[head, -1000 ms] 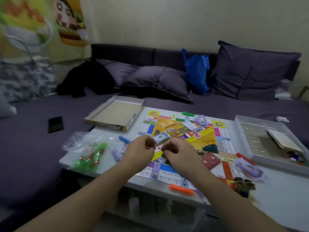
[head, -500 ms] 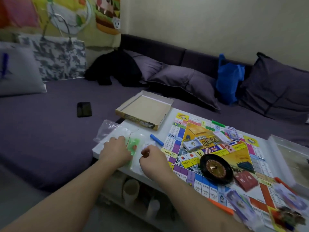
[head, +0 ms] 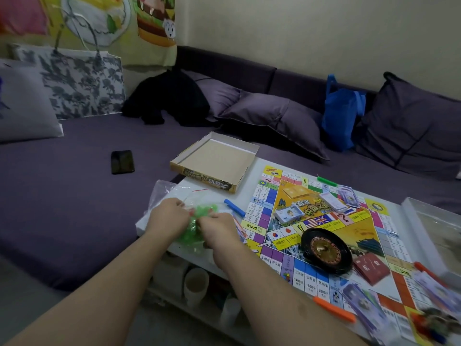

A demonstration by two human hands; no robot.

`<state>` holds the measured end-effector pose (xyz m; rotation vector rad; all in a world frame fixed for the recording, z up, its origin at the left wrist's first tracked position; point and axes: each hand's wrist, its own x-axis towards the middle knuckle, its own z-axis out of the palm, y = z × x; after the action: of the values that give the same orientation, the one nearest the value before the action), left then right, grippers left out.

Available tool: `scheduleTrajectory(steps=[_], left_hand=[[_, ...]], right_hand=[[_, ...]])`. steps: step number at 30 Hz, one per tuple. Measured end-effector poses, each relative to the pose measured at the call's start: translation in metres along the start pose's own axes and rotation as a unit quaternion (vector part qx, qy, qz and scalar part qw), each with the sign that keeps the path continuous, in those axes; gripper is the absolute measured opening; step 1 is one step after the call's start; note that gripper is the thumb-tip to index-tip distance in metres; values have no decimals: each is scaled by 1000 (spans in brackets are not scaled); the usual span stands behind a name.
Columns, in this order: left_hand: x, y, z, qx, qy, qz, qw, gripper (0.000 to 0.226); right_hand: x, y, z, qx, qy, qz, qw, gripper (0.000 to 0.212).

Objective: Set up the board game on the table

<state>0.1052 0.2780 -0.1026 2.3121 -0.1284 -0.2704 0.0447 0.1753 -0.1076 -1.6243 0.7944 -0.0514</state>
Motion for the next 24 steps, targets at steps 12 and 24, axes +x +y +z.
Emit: scheduleTrajectory(steps=[12,24], left_hand=[[-57,77,15,-205,-18,71,976,38],[-146,252,214,-356,-268,84,891,16]], right_hand=[[-53,-16,-146,97,-23,-159,982,16],[-81,54,-397,-13,223,-160,962,41]])
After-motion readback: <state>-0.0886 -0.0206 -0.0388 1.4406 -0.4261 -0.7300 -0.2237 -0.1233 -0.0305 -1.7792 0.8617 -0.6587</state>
